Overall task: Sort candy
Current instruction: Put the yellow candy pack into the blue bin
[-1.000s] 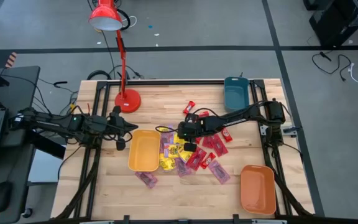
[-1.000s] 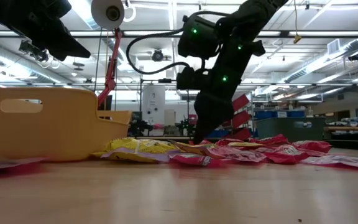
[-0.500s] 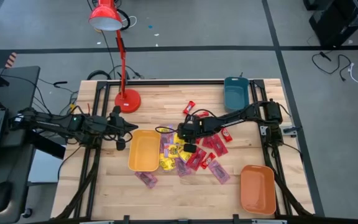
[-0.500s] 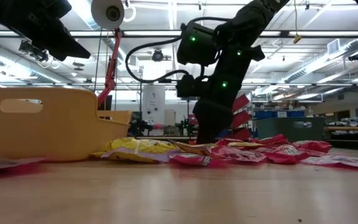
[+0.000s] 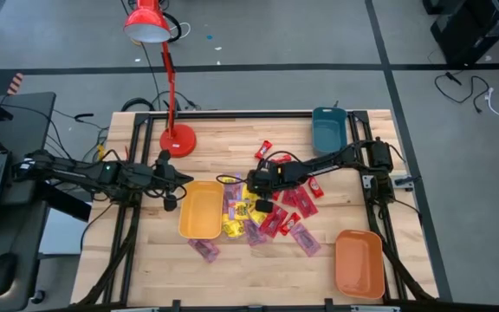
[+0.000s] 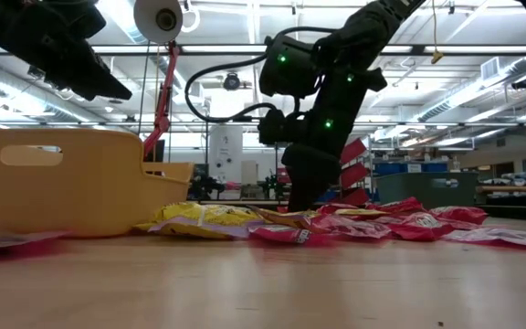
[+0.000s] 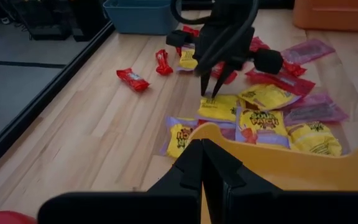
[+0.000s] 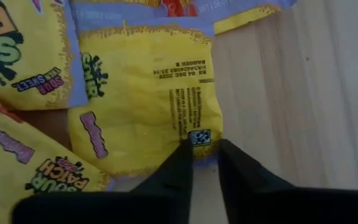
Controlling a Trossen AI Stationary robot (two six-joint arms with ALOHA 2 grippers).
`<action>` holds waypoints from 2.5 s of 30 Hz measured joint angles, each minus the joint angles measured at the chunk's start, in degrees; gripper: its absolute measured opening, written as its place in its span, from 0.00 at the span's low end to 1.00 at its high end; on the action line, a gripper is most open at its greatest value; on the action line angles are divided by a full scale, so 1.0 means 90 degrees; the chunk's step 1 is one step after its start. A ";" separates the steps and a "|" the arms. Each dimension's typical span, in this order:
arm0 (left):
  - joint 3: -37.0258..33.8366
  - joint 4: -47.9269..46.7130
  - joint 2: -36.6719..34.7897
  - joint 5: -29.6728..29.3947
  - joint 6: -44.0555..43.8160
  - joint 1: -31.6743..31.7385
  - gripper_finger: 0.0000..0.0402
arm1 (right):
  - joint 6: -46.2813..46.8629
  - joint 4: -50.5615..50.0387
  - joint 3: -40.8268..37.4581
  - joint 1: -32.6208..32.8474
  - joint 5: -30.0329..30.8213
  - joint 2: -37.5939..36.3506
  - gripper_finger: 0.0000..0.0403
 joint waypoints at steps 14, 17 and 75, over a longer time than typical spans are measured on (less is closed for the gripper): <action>0.0000 0.0363 -0.0002 -0.0009 0.0025 0.0000 0.02 | -0.0252 -0.0097 -0.0039 0.0015 0.0183 -0.0206 0.00; 0.0000 0.0525 -0.0003 -0.0034 0.0029 0.0000 0.02 | -0.0261 -0.0173 -0.0063 0.0015 0.0302 -0.0483 0.00; 0.0002 0.0768 -0.0004 -0.0117 0.0175 0.0000 0.02 | 0.1977 -0.4367 -0.0022 -0.2022 0.3295 -0.4924 0.00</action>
